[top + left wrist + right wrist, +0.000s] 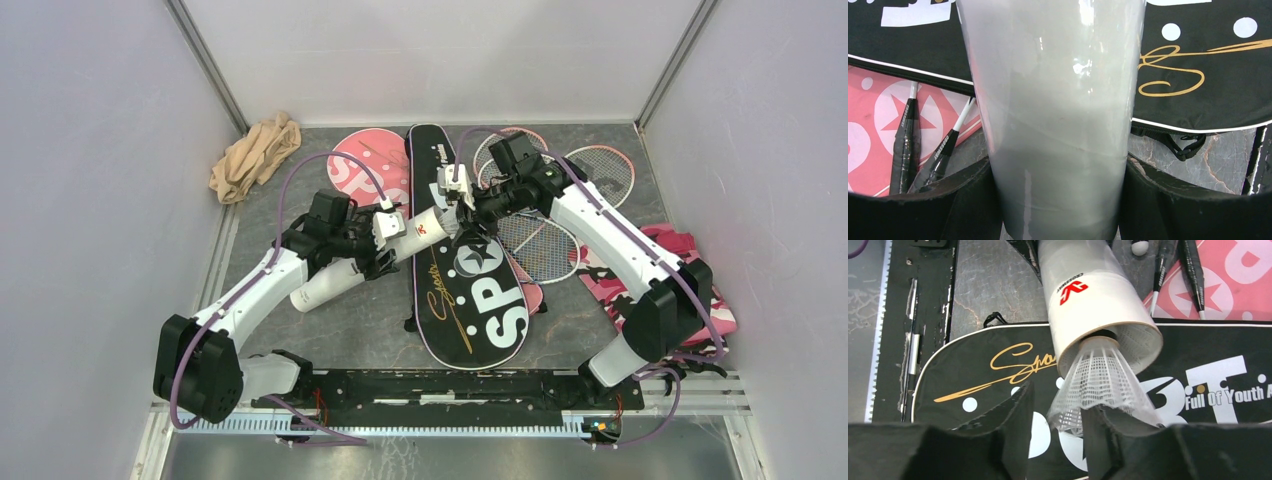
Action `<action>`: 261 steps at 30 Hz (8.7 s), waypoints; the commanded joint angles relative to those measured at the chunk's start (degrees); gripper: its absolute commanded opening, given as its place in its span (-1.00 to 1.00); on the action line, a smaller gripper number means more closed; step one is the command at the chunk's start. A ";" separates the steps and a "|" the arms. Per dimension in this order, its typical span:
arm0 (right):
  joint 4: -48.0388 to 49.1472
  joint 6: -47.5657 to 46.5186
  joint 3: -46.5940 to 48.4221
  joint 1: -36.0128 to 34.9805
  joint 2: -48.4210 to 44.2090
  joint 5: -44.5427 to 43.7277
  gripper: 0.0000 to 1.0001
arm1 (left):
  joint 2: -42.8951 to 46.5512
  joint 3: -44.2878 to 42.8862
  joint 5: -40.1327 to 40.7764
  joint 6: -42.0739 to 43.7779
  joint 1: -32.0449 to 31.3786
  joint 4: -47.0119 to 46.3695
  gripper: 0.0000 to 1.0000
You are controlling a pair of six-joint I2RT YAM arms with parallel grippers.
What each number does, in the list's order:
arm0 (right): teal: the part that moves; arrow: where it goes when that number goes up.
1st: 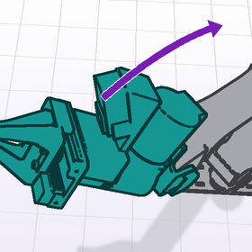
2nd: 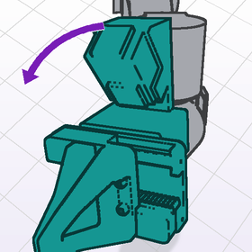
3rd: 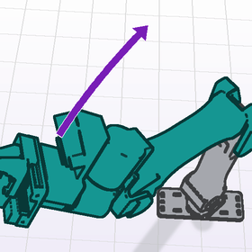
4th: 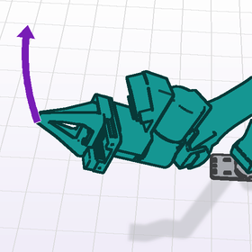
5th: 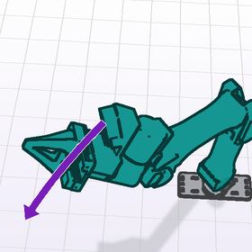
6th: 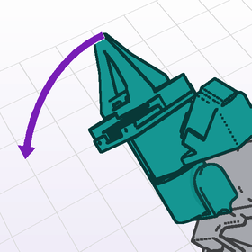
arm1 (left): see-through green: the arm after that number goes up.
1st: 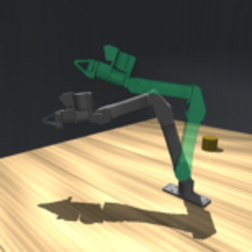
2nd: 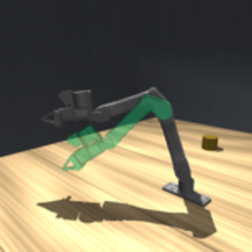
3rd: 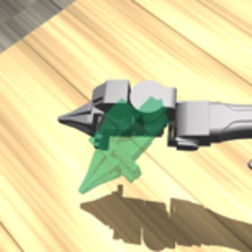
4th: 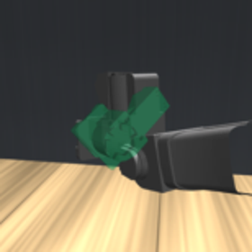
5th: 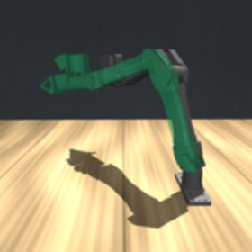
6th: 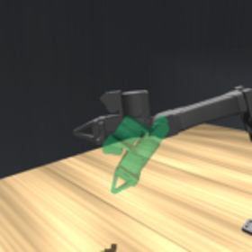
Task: Pack up the badminton gear
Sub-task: Place the shuttlecock at the shuttle tube, then pick up the shuttlecock at the center of the board, then place the shuttlecock at the center of the board.
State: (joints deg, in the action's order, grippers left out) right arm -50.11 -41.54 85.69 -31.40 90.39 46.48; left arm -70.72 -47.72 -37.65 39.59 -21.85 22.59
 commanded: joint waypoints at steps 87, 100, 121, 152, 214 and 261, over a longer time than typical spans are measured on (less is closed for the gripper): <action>27.43 16.98 4.72 -14.59 14.18 -16.19 0.81 | 4.46 -8.06 4.72 -23.46 33.84 -5.45 -0.96; 28.48 17.52 12.68 -20.23 22.66 -22.84 0.77 | 6.25 -6.64 3.38 -30.05 46.45 -6.50 -0.96; 34.30 11.31 27.43 -26.29 41.55 -35.17 0.58 | 9.98 -6.59 3.94 -28.96 48.44 -4.89 -0.96; 42.49 4.54 32.85 -27.35 52.12 -47.37 0.48 | 14.26 -5.45 4.21 -26.40 48.45 -4.11 -0.96; 34.01 27.57 -18.49 7.72 -6.70 -8.26 -0.40 | 6.93 -8.96 -3.71 -23.44 37.09 -2.56 -0.96; 35.53 29.13 -43.59 41.15 -13.93 -7.21 0.53 | 8.94 -6.05 -3.19 -19.82 28.44 -3.11 -0.96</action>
State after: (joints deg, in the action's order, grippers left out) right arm -12.73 -8.45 38.15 9.54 76.60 40.38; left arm -63.13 -53.60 -39.97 17.17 6.87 21.06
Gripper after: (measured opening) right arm 0.734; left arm 0.735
